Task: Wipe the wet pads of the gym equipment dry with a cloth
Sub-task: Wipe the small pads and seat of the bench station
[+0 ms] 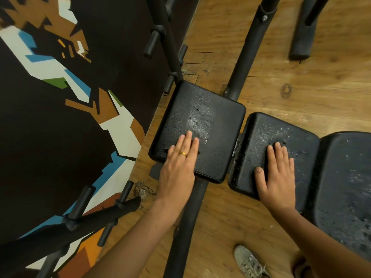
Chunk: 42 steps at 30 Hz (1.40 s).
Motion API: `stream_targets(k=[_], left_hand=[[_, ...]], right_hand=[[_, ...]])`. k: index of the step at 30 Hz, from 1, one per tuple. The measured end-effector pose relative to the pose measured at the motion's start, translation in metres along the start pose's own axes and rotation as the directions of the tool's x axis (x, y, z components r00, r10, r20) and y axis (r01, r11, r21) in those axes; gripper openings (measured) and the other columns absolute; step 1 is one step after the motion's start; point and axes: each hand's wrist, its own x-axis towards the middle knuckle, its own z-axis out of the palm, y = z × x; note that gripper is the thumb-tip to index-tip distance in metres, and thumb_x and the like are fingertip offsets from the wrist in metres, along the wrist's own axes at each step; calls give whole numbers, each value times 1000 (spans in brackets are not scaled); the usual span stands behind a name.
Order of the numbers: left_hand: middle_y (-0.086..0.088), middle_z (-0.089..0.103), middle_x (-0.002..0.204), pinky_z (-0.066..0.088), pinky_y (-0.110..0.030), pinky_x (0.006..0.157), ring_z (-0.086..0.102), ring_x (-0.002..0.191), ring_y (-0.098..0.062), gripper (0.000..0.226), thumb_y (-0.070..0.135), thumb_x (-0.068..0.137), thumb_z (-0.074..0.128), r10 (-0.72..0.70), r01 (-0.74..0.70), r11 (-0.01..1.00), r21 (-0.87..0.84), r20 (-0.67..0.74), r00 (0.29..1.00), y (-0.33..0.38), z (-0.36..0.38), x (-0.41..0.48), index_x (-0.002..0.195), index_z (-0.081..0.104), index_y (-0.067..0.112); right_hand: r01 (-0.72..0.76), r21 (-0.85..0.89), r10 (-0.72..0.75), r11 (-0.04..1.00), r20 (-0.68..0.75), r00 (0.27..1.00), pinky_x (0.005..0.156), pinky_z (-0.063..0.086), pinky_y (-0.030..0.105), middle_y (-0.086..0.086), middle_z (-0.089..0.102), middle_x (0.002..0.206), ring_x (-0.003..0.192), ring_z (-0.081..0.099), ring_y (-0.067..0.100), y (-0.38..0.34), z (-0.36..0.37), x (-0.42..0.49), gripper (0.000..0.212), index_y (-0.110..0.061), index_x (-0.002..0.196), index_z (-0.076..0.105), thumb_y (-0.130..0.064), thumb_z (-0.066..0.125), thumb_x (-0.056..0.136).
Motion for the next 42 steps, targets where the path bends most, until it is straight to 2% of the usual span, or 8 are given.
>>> stream_targets(k=[4,10,14,17,25,32,37,42], left_hand=[[-8,16,167,13,-45,121,13,154,-25,66,15,99,55,-4,5,1000,2,-47,999,-4,-4,-6,158,24,19],[-10,24,165,18,-48,121,21,153,-29,83,-9,85,68,-8,7,1000,-16,-72,997,9,11,1,156,33,14],[-10,24,165,21,-44,123,24,152,-29,84,-9,82,66,67,-68,997,-39,-40,997,48,28,-4,156,34,14],[-13,27,164,24,-46,122,26,152,-32,66,3,90,51,106,-107,994,-30,-43,993,66,35,-2,154,38,10],[-12,11,168,8,-45,125,8,156,-31,67,4,92,28,94,-92,993,-79,11,996,75,29,35,159,25,8],[-13,8,169,11,-46,126,4,156,-29,63,-2,100,36,12,-14,998,-66,-29,1000,83,26,114,160,20,9],[-12,1,169,4,-42,126,-1,156,-27,69,-2,98,41,29,-28,993,-119,8,1000,81,27,60,161,16,10],[-10,4,169,0,-38,124,0,157,-25,70,-3,96,42,31,-26,988,-152,26,999,79,29,22,161,19,10]], right_hand=[[2,0,-2,1000,-8,1000,126,6,49,4,9,169,157,-1,20,0,1,0,68,-12,160,21,-43,32,100],[6,8,-6,1000,-12,1000,127,5,47,5,10,169,157,0,20,-1,0,0,68,-12,160,22,-42,33,100],[11,-2,-11,1000,-20,1000,127,5,47,4,9,169,157,-1,19,-1,0,0,67,-12,160,22,-43,31,101],[6,-13,-6,1000,-20,1000,126,6,48,4,9,169,157,-1,19,0,1,-1,67,-11,160,23,-42,31,101],[9,-29,-10,1000,-28,1000,127,5,48,6,11,169,157,0,20,0,2,-1,67,-11,160,22,-42,30,101],[9,-28,-10,1000,-38,999,127,2,44,7,12,169,157,1,20,0,2,0,66,-11,160,24,-42,30,102],[9,-22,-10,1000,-43,999,127,4,46,7,13,169,157,2,20,0,2,0,66,-11,159,25,-42,31,102],[5,-17,-5,1000,-36,999,127,4,45,6,12,169,157,1,20,-3,0,0,66,-10,159,24,-41,32,101]])
